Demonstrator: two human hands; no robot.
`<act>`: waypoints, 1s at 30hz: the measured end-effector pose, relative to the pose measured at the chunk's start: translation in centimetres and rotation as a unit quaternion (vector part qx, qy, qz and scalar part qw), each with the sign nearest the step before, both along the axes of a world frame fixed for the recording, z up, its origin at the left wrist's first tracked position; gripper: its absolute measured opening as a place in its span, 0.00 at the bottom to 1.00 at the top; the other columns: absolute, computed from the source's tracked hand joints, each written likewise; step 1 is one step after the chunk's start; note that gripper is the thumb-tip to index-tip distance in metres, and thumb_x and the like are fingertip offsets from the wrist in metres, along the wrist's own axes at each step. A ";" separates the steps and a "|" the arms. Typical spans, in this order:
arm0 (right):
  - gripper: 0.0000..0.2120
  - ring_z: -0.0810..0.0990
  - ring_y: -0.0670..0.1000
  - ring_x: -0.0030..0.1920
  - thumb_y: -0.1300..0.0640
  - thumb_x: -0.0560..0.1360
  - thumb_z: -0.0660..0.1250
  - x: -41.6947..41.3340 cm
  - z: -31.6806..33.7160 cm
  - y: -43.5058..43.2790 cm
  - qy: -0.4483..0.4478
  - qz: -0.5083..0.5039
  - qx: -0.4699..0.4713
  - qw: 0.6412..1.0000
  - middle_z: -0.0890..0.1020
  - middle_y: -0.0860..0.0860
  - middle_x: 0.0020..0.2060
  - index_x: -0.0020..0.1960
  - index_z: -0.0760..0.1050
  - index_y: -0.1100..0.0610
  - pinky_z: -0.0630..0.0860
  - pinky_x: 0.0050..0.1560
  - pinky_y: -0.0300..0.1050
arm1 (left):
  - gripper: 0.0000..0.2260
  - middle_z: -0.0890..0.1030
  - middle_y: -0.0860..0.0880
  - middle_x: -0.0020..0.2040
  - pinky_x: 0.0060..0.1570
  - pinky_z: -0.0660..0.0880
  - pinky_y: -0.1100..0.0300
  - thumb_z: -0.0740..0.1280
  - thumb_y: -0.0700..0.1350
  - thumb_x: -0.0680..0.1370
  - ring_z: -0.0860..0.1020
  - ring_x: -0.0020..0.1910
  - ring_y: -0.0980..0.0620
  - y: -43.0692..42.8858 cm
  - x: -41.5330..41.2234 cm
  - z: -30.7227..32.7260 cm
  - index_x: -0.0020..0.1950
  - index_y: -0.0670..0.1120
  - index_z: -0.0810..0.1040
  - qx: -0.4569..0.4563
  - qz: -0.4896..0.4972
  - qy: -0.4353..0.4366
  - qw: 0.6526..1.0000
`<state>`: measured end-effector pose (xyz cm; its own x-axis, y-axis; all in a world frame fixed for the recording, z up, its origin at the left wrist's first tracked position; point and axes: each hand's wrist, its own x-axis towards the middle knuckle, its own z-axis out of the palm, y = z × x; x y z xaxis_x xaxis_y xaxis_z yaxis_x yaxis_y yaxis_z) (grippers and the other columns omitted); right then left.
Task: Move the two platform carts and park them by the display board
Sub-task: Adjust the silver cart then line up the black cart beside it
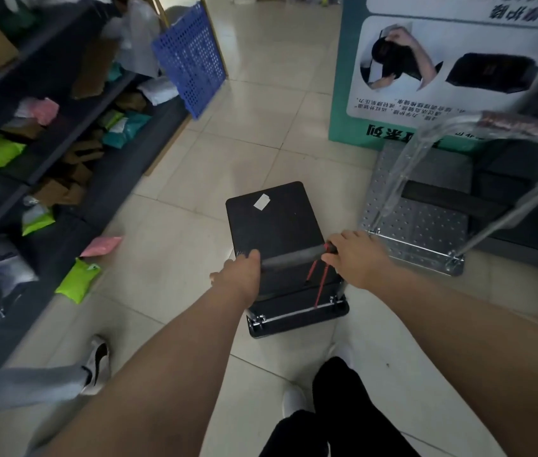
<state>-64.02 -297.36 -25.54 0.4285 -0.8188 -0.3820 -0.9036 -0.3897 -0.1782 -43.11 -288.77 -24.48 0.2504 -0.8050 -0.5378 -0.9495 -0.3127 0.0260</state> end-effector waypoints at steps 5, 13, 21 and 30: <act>0.18 0.69 0.56 0.62 0.42 0.78 0.53 1.0 -0.8 -2.6 -0.027 -0.011 -0.024 0.999 0.75 0.51 0.60 0.63 0.68 0.49 0.66 0.62 0.58 | 0.18 0.71 0.44 0.60 0.56 0.72 0.43 0.59 0.33 0.74 0.70 0.60 0.42 -4.2 1.4 0.1 0.62 0.45 0.65 0.001 -0.012 -0.030 0.999; 0.16 0.73 0.57 0.56 0.43 0.79 0.52 0.1 -1.6 -9.5 -0.044 -0.008 -0.035 0.998 0.76 0.53 0.54 0.61 0.68 0.50 0.70 0.57 0.58 | 0.15 0.72 0.44 0.59 0.54 0.73 0.45 0.58 0.34 0.76 0.69 0.59 0.42 -13.4 2.4 -0.2 0.61 0.45 0.66 -0.004 -0.054 -0.030 0.998; 0.17 0.70 0.57 0.62 0.44 0.78 0.55 -1.5 -0.8 -16.2 -0.041 -0.069 0.022 0.997 0.75 0.53 0.60 0.64 0.68 0.48 0.65 0.61 0.57 | 0.14 0.72 0.42 0.59 0.58 0.73 0.45 0.59 0.34 0.76 0.70 0.59 0.41 -19.7 0.3 0.0 0.60 0.43 0.66 -0.003 -0.079 -0.025 0.997; 0.16 0.70 0.56 0.61 0.45 0.78 0.56 0.2 -1.7 -20.0 -0.059 -0.128 -0.017 0.990 0.75 0.51 0.59 0.64 0.68 0.46 0.64 0.63 0.57 | 0.15 0.73 0.42 0.58 0.57 0.73 0.44 0.59 0.33 0.75 0.71 0.58 0.41 -27.1 2.7 -0.2 0.60 0.43 0.66 -0.007 -0.146 -0.037 0.989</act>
<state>-63.78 -317.35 -27.24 0.2449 -0.9182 -0.3112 -0.9473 -0.1582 -0.2786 -40.45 -315.83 -24.67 0.0436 -0.8561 -0.5150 -0.9987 -0.0244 -0.0440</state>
